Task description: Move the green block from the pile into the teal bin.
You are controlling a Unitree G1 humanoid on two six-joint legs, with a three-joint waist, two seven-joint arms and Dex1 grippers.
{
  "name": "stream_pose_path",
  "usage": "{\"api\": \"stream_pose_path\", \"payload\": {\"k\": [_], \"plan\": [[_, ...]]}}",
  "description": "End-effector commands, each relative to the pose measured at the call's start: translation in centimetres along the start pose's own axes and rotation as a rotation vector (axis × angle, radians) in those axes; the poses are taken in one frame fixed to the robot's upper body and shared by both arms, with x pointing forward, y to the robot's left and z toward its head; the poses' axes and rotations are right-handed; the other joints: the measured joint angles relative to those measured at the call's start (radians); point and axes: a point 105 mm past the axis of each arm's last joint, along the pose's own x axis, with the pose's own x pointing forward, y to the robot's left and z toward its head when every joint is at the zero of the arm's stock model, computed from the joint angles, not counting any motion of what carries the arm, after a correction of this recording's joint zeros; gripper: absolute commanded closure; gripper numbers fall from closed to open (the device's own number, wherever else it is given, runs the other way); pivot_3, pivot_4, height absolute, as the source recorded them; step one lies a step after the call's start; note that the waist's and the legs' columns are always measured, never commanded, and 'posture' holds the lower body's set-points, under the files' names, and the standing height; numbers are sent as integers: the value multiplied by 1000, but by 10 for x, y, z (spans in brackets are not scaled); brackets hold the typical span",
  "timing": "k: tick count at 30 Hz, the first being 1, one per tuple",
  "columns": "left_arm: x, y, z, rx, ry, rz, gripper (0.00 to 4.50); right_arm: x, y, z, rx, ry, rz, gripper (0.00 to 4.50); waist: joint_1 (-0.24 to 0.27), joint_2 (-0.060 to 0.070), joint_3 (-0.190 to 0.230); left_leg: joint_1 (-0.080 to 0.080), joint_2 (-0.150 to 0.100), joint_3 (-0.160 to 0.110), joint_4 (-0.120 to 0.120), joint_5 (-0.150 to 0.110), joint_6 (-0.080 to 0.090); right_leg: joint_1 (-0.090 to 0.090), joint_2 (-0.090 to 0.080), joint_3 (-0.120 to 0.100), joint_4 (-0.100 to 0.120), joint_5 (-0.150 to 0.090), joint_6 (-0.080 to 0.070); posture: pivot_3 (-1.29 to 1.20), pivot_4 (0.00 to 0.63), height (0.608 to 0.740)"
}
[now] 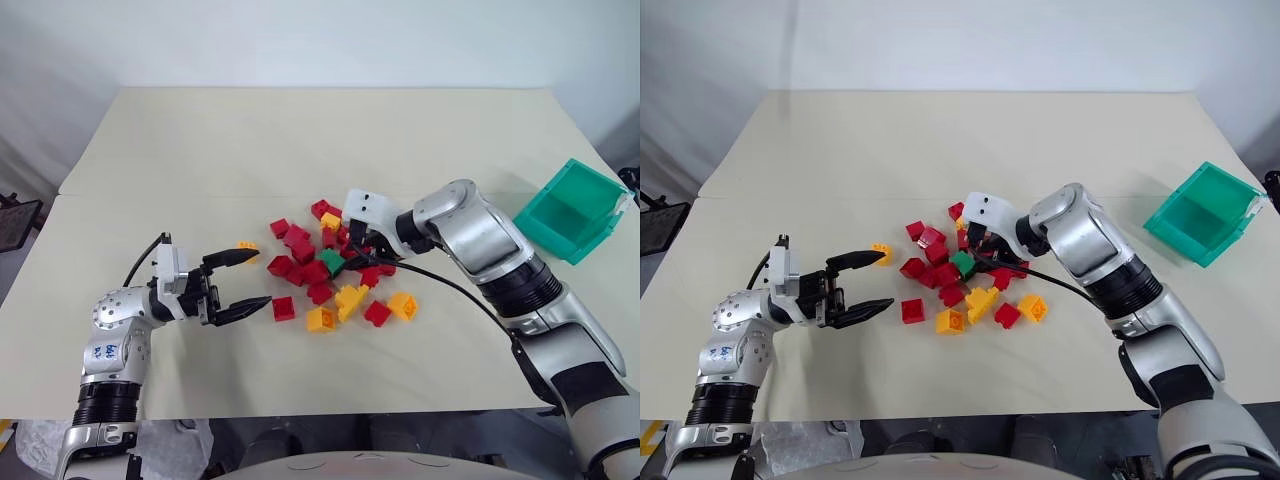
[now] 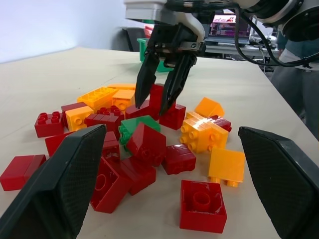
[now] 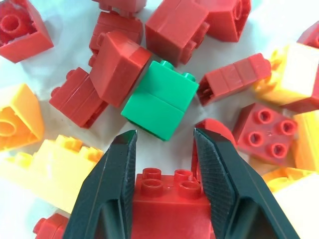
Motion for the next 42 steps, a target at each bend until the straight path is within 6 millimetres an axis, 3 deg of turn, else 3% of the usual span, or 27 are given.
{"api": "stream_pose_path", "payload": {"k": [1,4,5,19,22,28,35,42], "plan": [[3,-2,6,29,-26,-15,0,-2,-1,12,-36,-31,-29,1780,0,0,0,0,0,0,0,0,0,0,0,0,0,0,0,0,150,740],[3,-3,6,27,-28,-16,0,4,-5,13,-30,-16,-53,762,-1,0,0,0,0,0,0,0,0,0,0,0,0,0,0,0,150,740],[3,-4,6,27,-28,-16,0,6,-4,14,-27,-14,-49,606,-1,0,0,0,0,0,0,0,0,0,0,0,0,0,0,0,150,740],[1,-4,6,29,-28,8,0,43,5,30,-81,51,15,606,-3,0,0,0,0,0,0,0,0,0,0,0,0,0,0,0,150,740],[1,-4,6,30,-28,12,0,42,5,34,-65,39,23,1225,0,1,0,0,0,0,0,0,0,0,0,0,0,0,0,0,150,740],[1,-2,7,32,-29,16,0,23,2,25,-49,33,21,3041,0,1,1,0,0,0,0,0,0,0,0,0,0,0,0,0,150,740],[6,1,5,29,-38,8,0,3,-6,13,-26,37,-23,3031,-1,1,1,0,0,0,-1,0,0,0,0,0,0,0,0,0,150,740],[21,1,9,34,-56,-42,0,-31,-13,32,12,-173,-84,3031,2,1,1,0,0,0,0,0,0,0,0,0,0,0,0,0,150,740]]}}
